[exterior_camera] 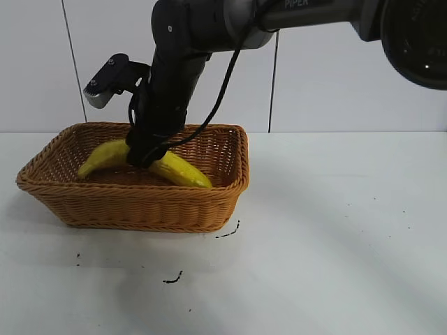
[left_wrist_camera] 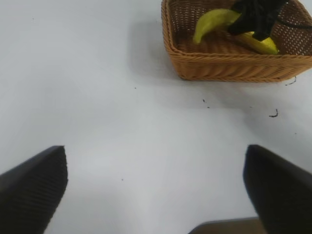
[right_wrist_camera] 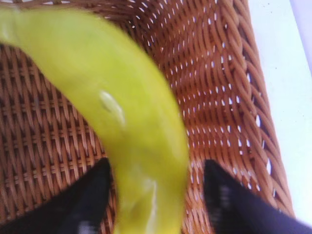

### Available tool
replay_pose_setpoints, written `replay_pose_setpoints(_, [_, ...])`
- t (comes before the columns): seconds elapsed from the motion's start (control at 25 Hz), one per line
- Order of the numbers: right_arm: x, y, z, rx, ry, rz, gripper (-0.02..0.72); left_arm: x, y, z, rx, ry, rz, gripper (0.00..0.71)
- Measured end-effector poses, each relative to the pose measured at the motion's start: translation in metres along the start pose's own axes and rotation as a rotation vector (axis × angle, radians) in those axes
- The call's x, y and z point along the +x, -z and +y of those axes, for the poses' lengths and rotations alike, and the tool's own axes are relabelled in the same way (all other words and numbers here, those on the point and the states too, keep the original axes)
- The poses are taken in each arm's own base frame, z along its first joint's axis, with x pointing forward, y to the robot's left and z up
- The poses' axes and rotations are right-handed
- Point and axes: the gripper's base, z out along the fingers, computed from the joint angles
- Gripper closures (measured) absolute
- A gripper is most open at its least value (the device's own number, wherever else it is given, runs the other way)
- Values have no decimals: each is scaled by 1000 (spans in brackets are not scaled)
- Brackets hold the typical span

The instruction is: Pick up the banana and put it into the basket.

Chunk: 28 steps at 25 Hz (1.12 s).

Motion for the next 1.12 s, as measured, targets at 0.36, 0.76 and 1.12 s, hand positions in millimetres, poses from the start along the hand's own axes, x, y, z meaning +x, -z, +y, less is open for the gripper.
replay_pose_setpoints(0.36, [-17,43,-12,-4,-373,-14,14,0,0,0,0,0,0,15])
replay_pose_setpoints(0.76, [11,67,-55,4,-690,85,14,0,0,0,0,0,0,15])
replay_pose_setpoints(1.12, [109,80,-140,99,-901,197,14,0,0,0,0,0,0,15])
